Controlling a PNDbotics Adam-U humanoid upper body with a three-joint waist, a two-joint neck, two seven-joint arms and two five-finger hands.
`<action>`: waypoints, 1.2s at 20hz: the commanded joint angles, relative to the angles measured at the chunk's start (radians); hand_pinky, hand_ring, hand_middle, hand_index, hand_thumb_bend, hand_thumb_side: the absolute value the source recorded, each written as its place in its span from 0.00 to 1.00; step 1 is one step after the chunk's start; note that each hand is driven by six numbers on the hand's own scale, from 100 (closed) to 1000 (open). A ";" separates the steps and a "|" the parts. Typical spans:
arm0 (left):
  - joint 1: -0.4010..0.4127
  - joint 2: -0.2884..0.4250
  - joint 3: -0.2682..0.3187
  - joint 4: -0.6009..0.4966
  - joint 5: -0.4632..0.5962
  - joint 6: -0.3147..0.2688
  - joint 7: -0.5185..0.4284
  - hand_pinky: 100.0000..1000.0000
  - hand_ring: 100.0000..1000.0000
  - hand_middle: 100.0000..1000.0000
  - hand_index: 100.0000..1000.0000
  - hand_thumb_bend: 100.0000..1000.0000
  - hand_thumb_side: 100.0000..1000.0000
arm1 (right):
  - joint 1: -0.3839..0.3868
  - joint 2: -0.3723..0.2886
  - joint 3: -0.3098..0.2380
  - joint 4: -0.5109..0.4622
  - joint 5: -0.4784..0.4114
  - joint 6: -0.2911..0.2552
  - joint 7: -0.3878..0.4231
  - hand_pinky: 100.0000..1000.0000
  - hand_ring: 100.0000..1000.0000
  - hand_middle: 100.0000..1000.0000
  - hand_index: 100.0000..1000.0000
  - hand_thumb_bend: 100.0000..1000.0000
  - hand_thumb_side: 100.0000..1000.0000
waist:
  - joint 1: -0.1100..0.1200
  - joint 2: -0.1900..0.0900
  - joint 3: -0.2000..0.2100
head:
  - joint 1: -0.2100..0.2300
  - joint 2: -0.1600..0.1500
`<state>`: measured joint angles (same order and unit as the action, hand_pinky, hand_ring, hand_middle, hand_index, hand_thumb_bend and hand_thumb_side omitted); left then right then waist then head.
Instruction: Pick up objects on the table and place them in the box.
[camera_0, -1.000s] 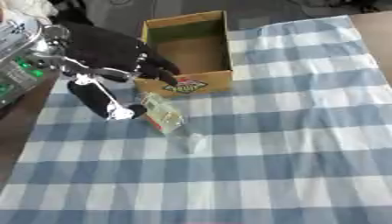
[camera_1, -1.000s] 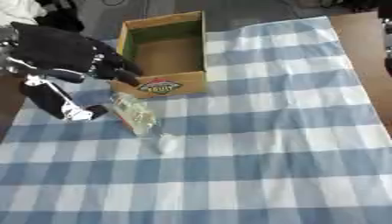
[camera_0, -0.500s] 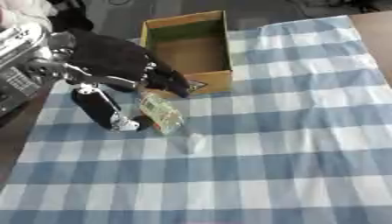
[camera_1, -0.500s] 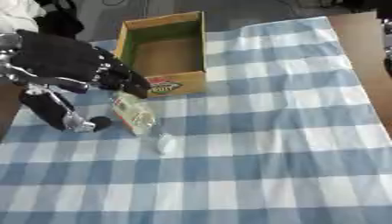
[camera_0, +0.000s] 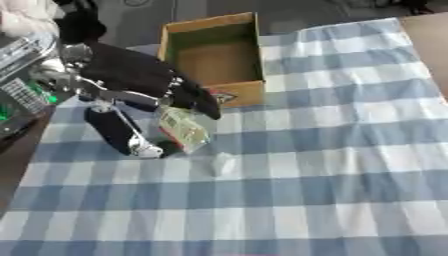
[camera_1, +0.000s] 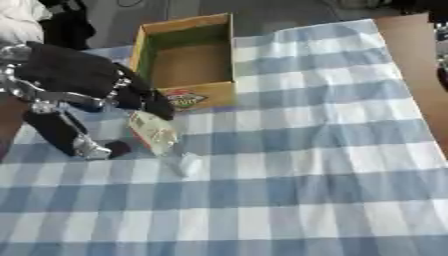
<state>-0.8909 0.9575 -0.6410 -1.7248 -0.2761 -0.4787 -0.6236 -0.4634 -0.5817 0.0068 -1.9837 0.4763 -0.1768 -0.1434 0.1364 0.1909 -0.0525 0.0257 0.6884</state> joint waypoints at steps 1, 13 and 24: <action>-0.019 0.003 -0.006 0.016 0.006 -0.281 -0.283 0.77 0.76 0.89 1.00 0.87 0.42 | -0.018 -0.018 -0.004 -0.016 -0.004 -0.002 0.007 0.43 0.40 0.45 0.68 0.11 0.99 | -0.008 -0.017 -0.002 | 0.001 -0.015; -0.062 -0.079 -0.057 0.175 -0.029 -0.300 -0.283 0.74 0.73 0.87 1.00 0.85 0.42 | -0.023 -0.012 0.001 -0.016 -0.002 -0.003 0.039 0.43 0.39 0.44 0.67 0.10 1.00 | -0.012 -0.014 -0.007 | 0.001 -0.062; -0.083 -0.149 -0.061 0.315 -0.145 -0.380 -0.283 0.84 0.84 0.90 1.00 0.89 0.42 | -0.033 -0.003 0.005 -0.016 -0.004 -0.005 0.056 0.43 0.39 0.44 0.67 0.10 1.00 | -0.017 -0.009 -0.016 | 0.017 -0.056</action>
<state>-0.9534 0.7945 -0.7234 -1.4159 -0.4027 -0.5208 -0.5816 -0.4730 -0.5793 0.0140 -1.9837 0.4763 -0.1808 -0.0916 0.1268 0.1947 -0.0668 0.0324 0.6368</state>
